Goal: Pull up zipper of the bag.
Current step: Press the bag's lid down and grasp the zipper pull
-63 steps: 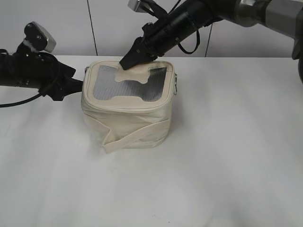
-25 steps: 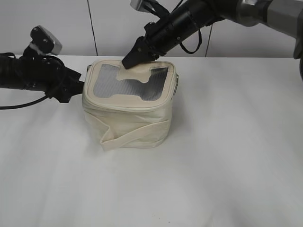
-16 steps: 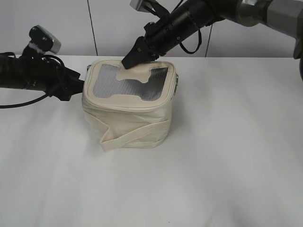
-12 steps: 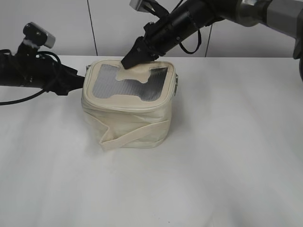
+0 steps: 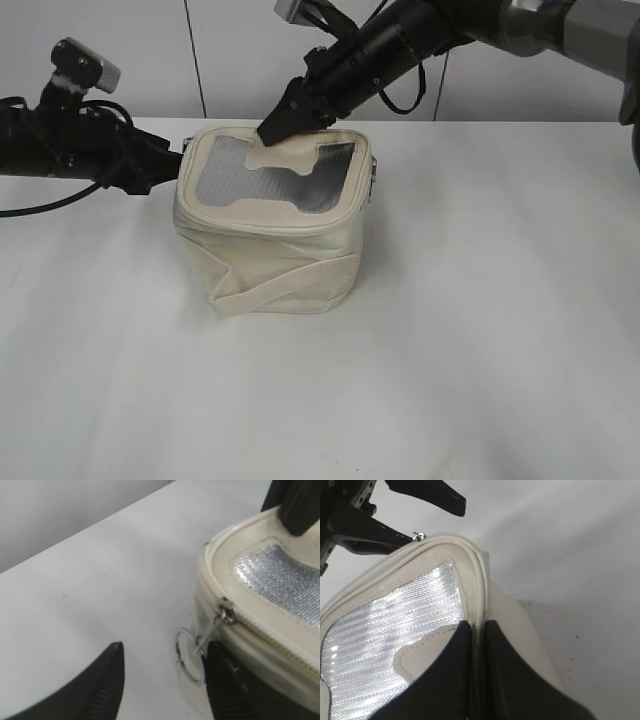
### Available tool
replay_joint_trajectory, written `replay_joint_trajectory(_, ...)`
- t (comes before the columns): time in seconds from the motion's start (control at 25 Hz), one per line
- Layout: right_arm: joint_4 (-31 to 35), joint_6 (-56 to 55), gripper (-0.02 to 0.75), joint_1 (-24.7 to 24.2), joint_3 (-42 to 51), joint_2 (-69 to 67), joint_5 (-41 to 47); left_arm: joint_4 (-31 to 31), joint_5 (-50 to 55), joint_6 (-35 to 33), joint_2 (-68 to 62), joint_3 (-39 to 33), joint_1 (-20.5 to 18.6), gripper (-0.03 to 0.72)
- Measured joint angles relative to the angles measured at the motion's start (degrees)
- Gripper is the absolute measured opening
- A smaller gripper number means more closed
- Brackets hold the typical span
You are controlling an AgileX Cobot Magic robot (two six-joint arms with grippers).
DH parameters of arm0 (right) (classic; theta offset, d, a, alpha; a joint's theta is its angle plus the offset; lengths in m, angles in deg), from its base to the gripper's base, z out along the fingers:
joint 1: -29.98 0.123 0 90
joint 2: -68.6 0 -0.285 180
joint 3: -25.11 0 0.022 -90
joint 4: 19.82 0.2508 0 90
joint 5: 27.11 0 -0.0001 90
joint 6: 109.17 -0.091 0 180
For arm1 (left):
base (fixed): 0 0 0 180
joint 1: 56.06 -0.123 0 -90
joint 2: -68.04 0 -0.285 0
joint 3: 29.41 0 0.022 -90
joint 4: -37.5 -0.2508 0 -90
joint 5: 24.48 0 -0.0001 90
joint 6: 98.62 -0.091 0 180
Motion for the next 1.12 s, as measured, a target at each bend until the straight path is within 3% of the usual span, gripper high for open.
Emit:
replay_joint_trajectory(0.52,0.1,-0.3,0.052,-0.1,0.0,0.0,-0.1,0.5,-10.3,-4.1,0.4,0.2,4.3,0.315)
replay_joint_trajectory(0.6,0.1,-0.4,0.052,-0.1,0.0,0.0,-0.1,0.2,-10.2,-4.4,0.3,0.4,4.4,0.269)
replay_joint_trajectory(0.8,0.2,-0.4,0.052,-0.1,0.0,0.0,-0.1,0.0,-8.5,-4.5,-0.1,1.4,4.8,0.042)
replay_joint_trajectory(1.12,0.4,-2.5,0.051,-0.1,0.0,0.0,-0.1,-0.1,-11.8,-2.2,3.1,-1.3,5.1,0.008)
